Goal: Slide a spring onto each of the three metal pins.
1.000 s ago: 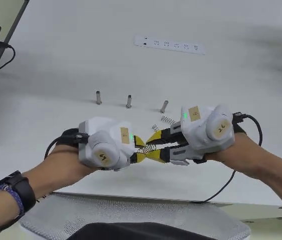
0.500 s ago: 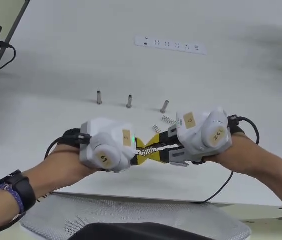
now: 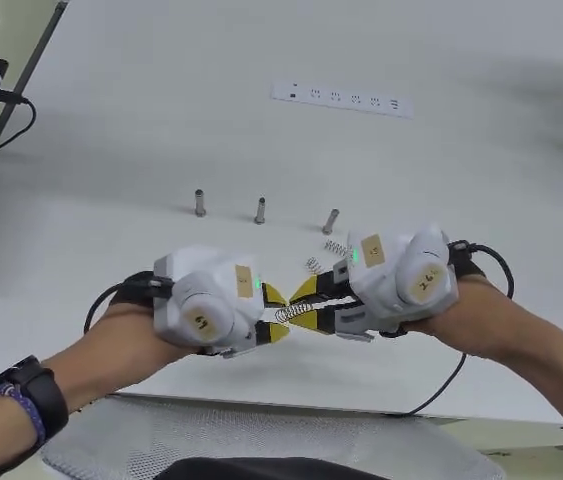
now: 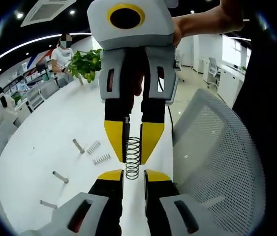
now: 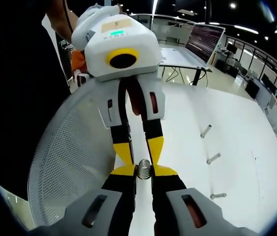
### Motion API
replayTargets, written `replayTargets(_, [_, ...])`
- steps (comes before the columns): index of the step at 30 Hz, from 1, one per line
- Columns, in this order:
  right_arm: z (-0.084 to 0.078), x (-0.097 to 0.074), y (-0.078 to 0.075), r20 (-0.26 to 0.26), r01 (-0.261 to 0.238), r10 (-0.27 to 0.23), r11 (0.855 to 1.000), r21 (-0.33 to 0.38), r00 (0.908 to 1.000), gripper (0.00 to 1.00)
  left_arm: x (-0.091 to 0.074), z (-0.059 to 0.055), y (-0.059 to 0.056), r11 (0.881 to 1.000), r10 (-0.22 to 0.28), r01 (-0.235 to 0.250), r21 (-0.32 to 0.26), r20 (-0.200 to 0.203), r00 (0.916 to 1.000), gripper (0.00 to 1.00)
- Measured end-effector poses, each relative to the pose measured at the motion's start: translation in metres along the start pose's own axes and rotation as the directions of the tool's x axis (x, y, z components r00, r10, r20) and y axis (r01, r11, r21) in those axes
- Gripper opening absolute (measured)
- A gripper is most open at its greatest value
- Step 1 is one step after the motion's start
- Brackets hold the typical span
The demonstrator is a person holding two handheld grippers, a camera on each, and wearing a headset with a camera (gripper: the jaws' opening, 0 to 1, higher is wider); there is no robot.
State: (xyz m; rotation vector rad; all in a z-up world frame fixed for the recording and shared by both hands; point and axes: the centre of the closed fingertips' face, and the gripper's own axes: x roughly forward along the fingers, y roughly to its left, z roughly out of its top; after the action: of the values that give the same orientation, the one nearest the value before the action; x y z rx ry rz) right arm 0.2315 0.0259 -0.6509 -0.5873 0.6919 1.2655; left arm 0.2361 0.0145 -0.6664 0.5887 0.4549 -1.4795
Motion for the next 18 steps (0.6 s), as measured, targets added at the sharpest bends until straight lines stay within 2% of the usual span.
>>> replayTargets(8, [-0.002, 0.002, -0.002, -0.008, 0.003, -0.003, 1.0, 0.004, 1.0, 0.09, -0.009, -0.008, 0.007, 0.994, 0.035, -0.032, -0.1, 0.025, 0.9991, 0.15])
replayTargets(15, [-0.006, 0.006, -0.003, -0.026, 0.008, -0.008, 1.0, 0.002, 0.9996, 0.09, -0.019, -0.017, 0.019, 0.983, 0.089, -0.082, -0.167, 0.032, 0.9956, 0.16])
replayTargets(18, [-0.008, 0.009, -0.006, -0.034, 0.011, -0.011, 1.0, 0.006, 0.9994, 0.09, -0.025, -0.024, 0.025, 0.973, 0.116, -0.108, -0.204, 0.031, 0.9927, 0.18])
